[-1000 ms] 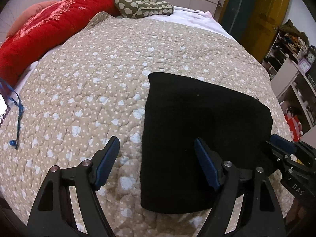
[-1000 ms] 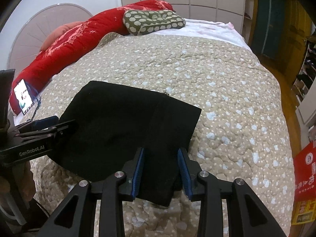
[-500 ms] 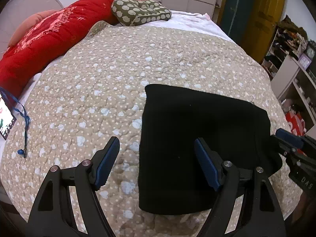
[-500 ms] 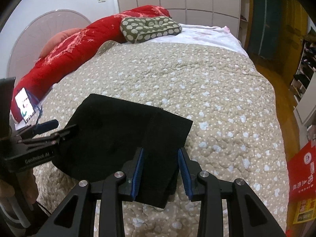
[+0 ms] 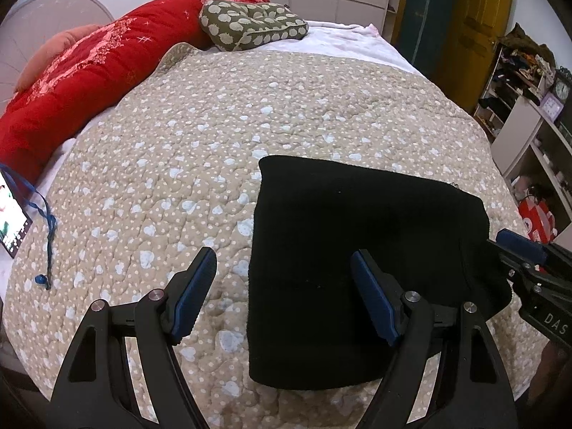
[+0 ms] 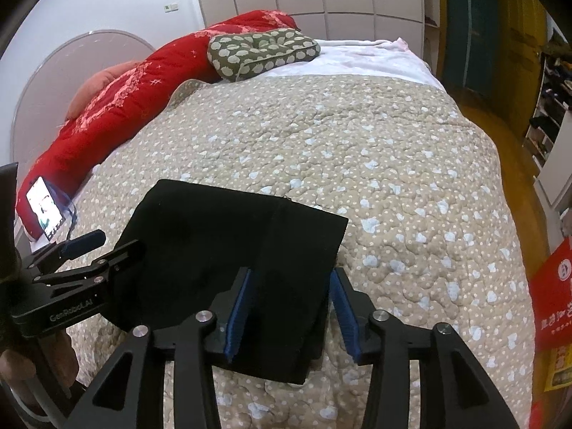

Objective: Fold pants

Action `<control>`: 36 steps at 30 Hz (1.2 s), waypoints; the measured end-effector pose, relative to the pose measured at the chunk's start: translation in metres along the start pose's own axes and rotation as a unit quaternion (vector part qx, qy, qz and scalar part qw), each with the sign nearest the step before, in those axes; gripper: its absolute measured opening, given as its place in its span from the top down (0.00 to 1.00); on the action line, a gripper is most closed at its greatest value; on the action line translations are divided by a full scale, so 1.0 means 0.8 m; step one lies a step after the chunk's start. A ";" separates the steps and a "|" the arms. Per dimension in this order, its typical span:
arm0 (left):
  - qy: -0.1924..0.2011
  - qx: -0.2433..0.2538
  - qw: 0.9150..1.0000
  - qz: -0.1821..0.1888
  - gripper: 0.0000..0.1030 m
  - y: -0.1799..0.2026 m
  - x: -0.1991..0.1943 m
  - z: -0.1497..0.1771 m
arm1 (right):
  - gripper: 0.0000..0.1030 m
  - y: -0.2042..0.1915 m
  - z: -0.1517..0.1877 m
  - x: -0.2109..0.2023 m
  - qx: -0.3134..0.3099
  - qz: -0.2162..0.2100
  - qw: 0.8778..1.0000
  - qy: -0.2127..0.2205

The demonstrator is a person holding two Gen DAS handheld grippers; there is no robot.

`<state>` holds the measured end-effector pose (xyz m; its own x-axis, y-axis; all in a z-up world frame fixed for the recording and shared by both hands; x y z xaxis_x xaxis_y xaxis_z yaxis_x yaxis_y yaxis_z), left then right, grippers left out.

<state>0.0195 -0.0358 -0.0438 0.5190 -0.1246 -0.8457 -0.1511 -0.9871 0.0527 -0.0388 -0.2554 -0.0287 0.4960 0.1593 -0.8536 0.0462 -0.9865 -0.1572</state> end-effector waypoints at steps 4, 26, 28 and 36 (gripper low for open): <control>-0.001 -0.001 1.000 0.000 0.24 0.000 0.000 0.000 | 0.57 0.001 0.001 0.003 0.000 0.000 1.000 -0.005; -0.026 -0.037 0.998 0.041 0.24 -0.026 0.011 0.001 | 0.46 0.020 0.005 0.022 0.029 -0.010 0.999 -0.018; -0.030 -0.036 0.998 0.040 0.24 -0.026 0.013 0.002 | 0.45 0.022 0.005 0.023 0.032 -0.013 0.999 -0.019; -0.032 -0.033 0.998 0.039 0.24 -0.024 0.016 0.002 | 0.43 0.022 0.004 0.025 0.030 -0.013 0.999 -0.022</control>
<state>0.0279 -0.0183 -0.0564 0.4519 -0.1971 -0.8700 -0.1322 -0.9793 0.1532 -0.0305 -0.2697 -0.0503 0.4568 0.1886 -0.8694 0.0063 -0.9779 -0.2088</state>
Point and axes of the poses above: each gripper's, at about its wrist camera, not at the fingertips, and x roughly the way its jaws point, y to its right, z to its underside, the point moved 2 cm from there along x, roughly the way its jaws point, and after that the axes turned 6 degrees about -y, right-handed, at the moved point
